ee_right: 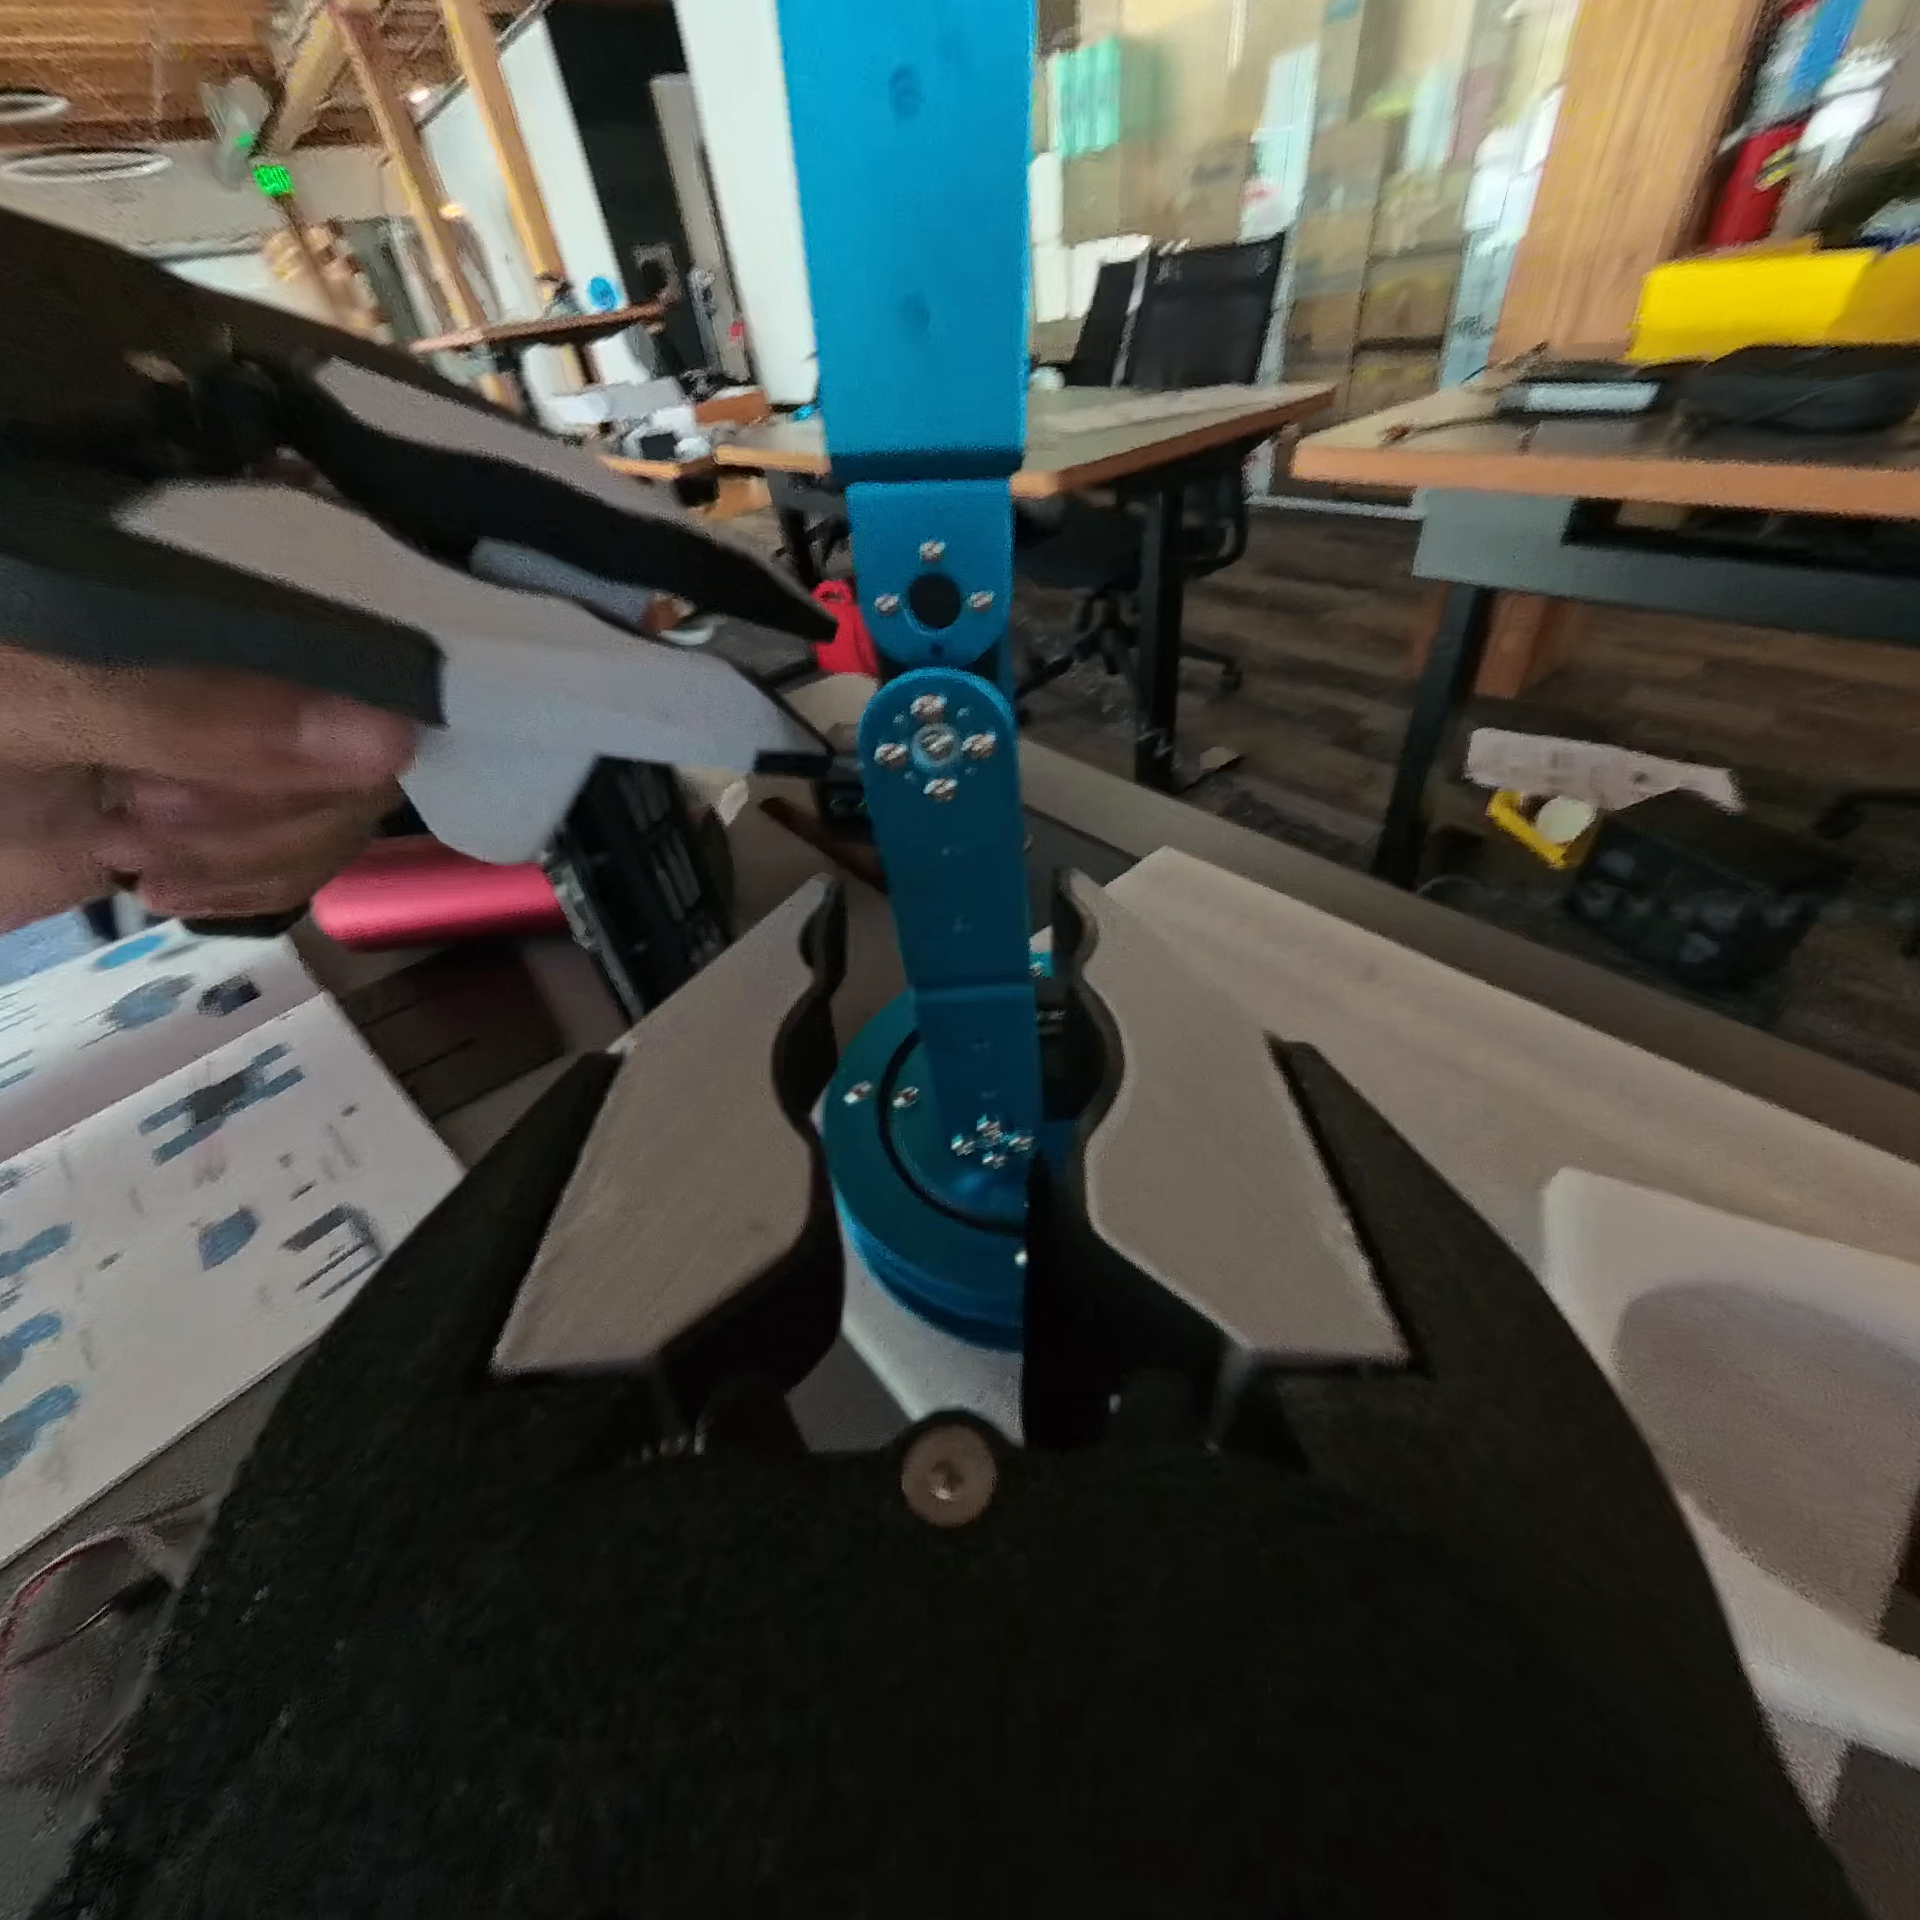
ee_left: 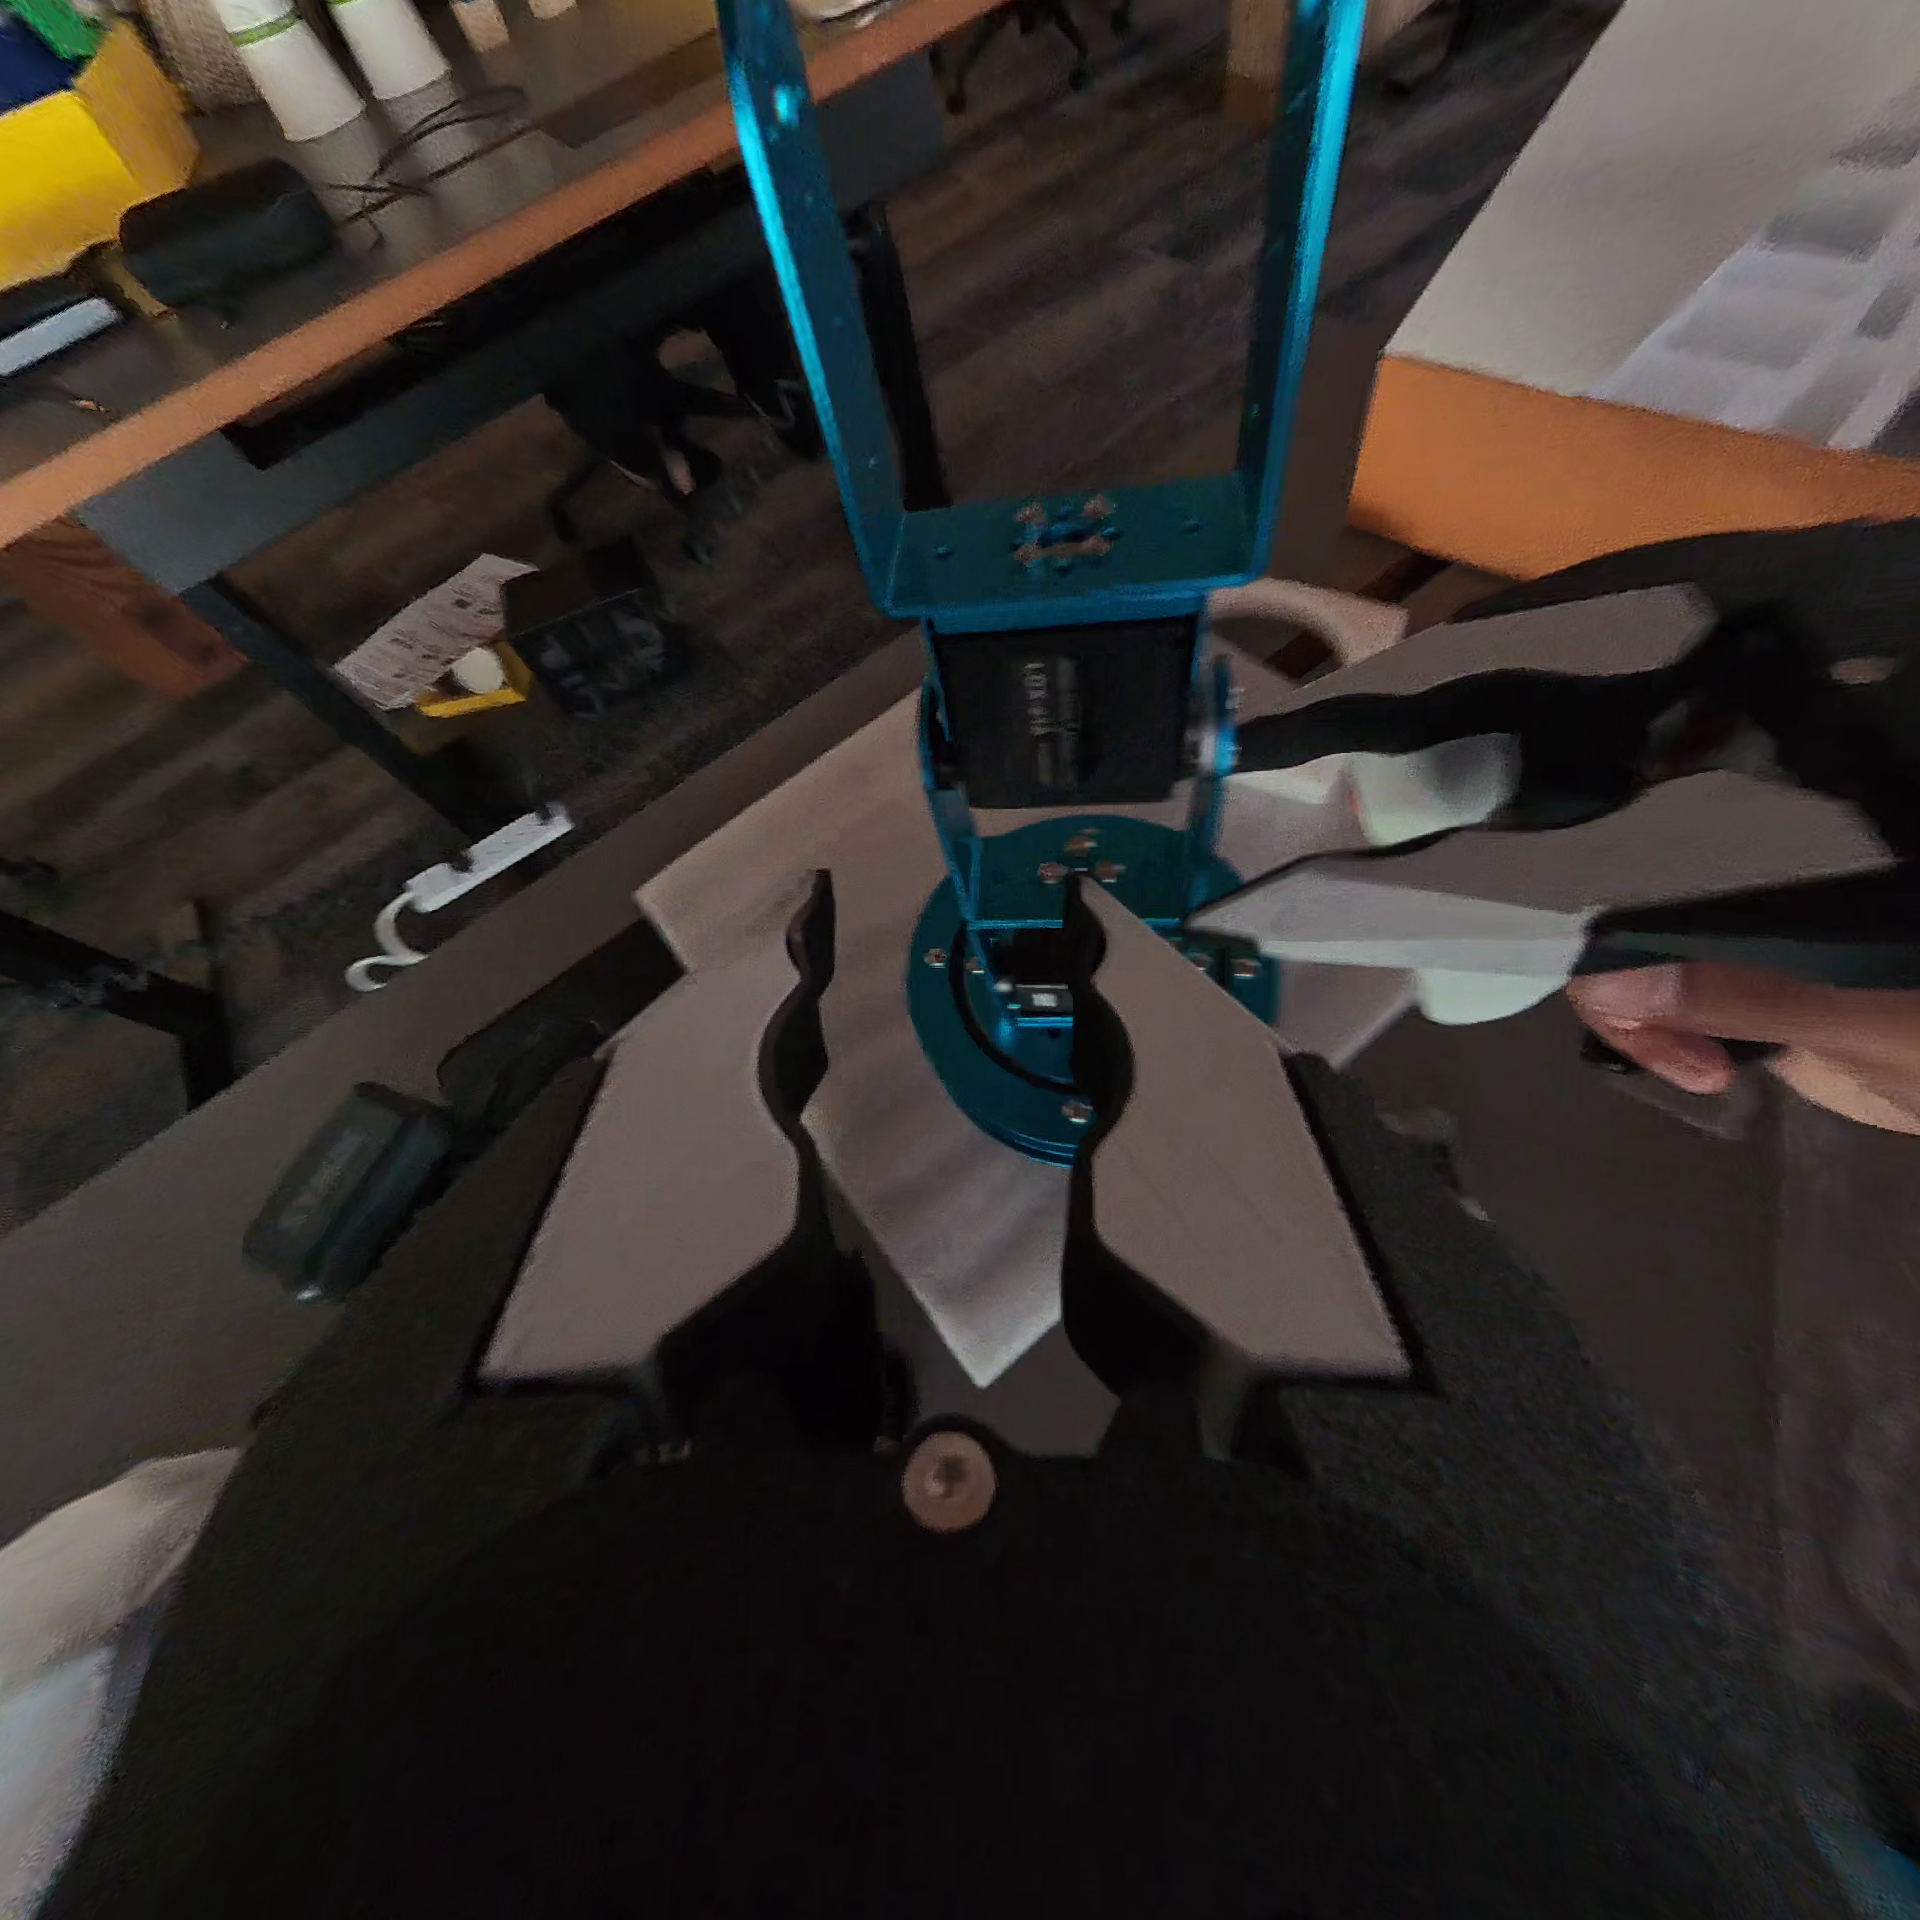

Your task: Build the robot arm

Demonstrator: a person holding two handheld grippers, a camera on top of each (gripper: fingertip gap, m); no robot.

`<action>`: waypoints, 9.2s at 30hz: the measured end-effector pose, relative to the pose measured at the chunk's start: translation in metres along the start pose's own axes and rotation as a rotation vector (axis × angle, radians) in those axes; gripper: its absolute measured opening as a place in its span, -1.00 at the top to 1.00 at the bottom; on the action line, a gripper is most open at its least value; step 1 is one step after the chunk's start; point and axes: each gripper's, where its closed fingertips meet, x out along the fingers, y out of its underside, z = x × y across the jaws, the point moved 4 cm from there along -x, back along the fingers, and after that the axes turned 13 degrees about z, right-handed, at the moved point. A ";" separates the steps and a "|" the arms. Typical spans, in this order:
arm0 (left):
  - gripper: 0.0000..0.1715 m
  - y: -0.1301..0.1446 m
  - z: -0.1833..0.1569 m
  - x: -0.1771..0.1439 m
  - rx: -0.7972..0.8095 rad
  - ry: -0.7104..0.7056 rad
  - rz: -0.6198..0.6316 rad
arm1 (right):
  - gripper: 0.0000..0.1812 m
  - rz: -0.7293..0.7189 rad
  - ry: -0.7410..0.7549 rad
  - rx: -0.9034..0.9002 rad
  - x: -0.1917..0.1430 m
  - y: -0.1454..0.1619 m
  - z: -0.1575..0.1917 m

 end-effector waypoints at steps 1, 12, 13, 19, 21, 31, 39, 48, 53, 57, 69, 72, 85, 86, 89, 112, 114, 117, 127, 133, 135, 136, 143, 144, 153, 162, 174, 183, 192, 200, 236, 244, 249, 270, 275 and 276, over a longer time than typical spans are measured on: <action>0.52 -0.001 0.002 0.006 0.011 -0.034 0.004 | 0.64 -0.021 0.025 -0.004 0.000 -0.003 -0.004; 0.94 -0.011 0.003 0.046 -0.049 0.073 -0.076 | 0.73 -0.067 -0.061 -0.007 0.010 -0.012 -0.004; 0.96 -0.012 0.003 0.046 -0.066 0.092 -0.086 | 0.73 -0.061 -0.046 -0.023 0.010 -0.012 -0.004; 1.00 -0.029 -0.003 0.025 -0.054 0.065 -0.159 | 0.73 -0.079 -0.068 -0.015 -0.006 -0.027 -0.001; 0.99 -0.044 -0.013 0.003 -0.042 0.066 -0.207 | 0.73 -0.119 -0.069 -0.028 -0.027 -0.041 0.005; 1.00 -0.067 -0.157 -0.095 -0.016 0.307 -0.340 | 0.74 -0.083 0.056 -0.129 -0.203 -0.049 0.063; 1.00 -0.028 -0.320 -0.120 0.024 0.484 -0.324 | 0.74 -0.029 0.154 -0.046 -0.344 0.045 0.102; 1.00 0.015 -0.398 -0.126 -0.078 0.626 -0.298 | 0.73 0.062 0.205 -0.078 -0.402 0.107 0.133; 1.00 0.030 -0.404 -0.116 -0.118 0.667 -0.282 | 0.73 0.071 0.191 -0.033 -0.400 0.125 0.134; 1.00 0.036 -0.395 -0.110 -0.145 0.688 -0.286 | 0.73 0.083 0.174 -0.025 -0.390 0.127 0.131; 0.95 0.064 -0.334 -0.086 -0.312 0.671 -0.270 | 0.73 0.271 0.018 -0.118 -0.315 0.104 0.127; 0.93 0.076 -0.321 -0.079 -0.366 0.676 -0.251 | 0.72 0.362 -0.058 -0.131 -0.294 0.101 0.125; 0.97 0.125 -0.325 -0.097 -0.652 0.628 -0.414 | 0.72 0.634 -0.278 -0.353 -0.276 0.113 0.160; 0.98 0.131 -0.323 -0.096 -0.702 0.648 -0.423 | 0.72 0.647 -0.276 -0.380 -0.272 0.115 0.164; 0.99 0.141 -0.320 -0.094 -0.789 0.677 -0.435 | 0.70 0.645 -0.263 -0.419 -0.263 0.122 0.172; 1.00 0.150 -0.317 -0.102 -0.869 0.665 -0.445 | 0.97 0.657 -0.064 -0.473 -0.365 0.213 0.116; 0.99 0.145 -0.318 -0.099 -0.899 0.659 -0.460 | 0.96 0.721 -0.064 -0.547 -0.365 0.205 0.104; 0.99 0.138 -0.321 -0.092 -0.977 0.632 -0.495 | 0.95 0.783 -0.085 -0.634 -0.363 0.182 0.078; 0.94 0.145 -0.332 -0.054 -1.281 0.570 -0.541 | 0.95 0.908 -0.378 -0.837 -0.313 0.147 0.005; 0.92 0.143 -0.344 -0.034 -1.405 0.539 -0.503 | 0.95 0.929 -0.451 -0.946 -0.288 0.147 -0.028; 0.92 0.144 -0.344 -0.029 -1.427 0.531 -0.490 | 0.95 0.926 -0.481 -0.963 -0.281 0.147 -0.034; 0.92 0.144 -0.344 -0.028 -1.433 0.526 -0.488 | 0.95 0.913 -0.503 -0.967 -0.278 0.146 -0.035; 0.93 0.149 -0.347 -0.027 -1.463 0.604 -0.445 | 0.94 0.934 -0.528 -1.048 -0.275 0.143 -0.033; 0.93 0.150 -0.348 -0.028 -1.469 0.621 -0.447 | 0.94 0.930 -0.522 -1.071 -0.276 0.143 -0.031; 0.94 0.157 -0.364 -0.028 -1.521 0.707 -0.363 | 0.94 0.888 -0.526 -1.122 -0.272 0.139 -0.030; 0.90 0.158 -0.379 -0.025 -1.471 0.799 -0.223 | 0.94 0.872 -0.440 -1.216 -0.265 0.133 -0.030; 0.70 0.159 -0.375 -0.026 -1.453 0.825 -0.172 | 0.94 0.738 -0.299 -1.283 -0.261 0.132 -0.022; 0.69 0.166 -0.389 -0.074 -1.229 0.945 -0.157 | 0.93 0.696 -0.211 -1.198 -0.279 0.138 -0.016; 0.68 0.208 -0.321 -0.144 -0.422 0.559 -0.121 | 0.90 0.668 -0.145 -0.979 -0.294 0.145 -0.011; 0.57 0.233 -0.331 -0.141 0.198 0.402 0.033 | 0.55 0.631 -0.189 -0.591 -0.323 0.156 -0.020; 0.72 0.195 -0.297 -0.086 0.378 0.204 0.002 | 0.69 0.323 -0.411 0.077 -0.313 0.127 -0.001; 0.72 0.195 -0.297 -0.086 0.342 0.223 0.004 | 0.33 0.439 0.095 -0.112 -0.309 0.182 0.025; 0.73 0.189 -0.293 -0.084 0.255 0.244 -0.007 | 0.63 0.417 0.413 -0.200 -0.288 0.181 0.023; 0.69 0.199 -0.295 -0.090 0.270 0.202 -0.110 | 0.62 0.279 0.429 -0.222 -0.285 0.188 0.028; 0.61 0.200 -0.293 -0.093 0.232 0.249 -0.117 | 0.61 0.273 0.440 -0.212 -0.289 0.187 0.030; 0.60 0.200 -0.293 -0.094 0.231 0.249 -0.119 | 0.60 0.268 0.440 -0.210 -0.290 0.186 0.030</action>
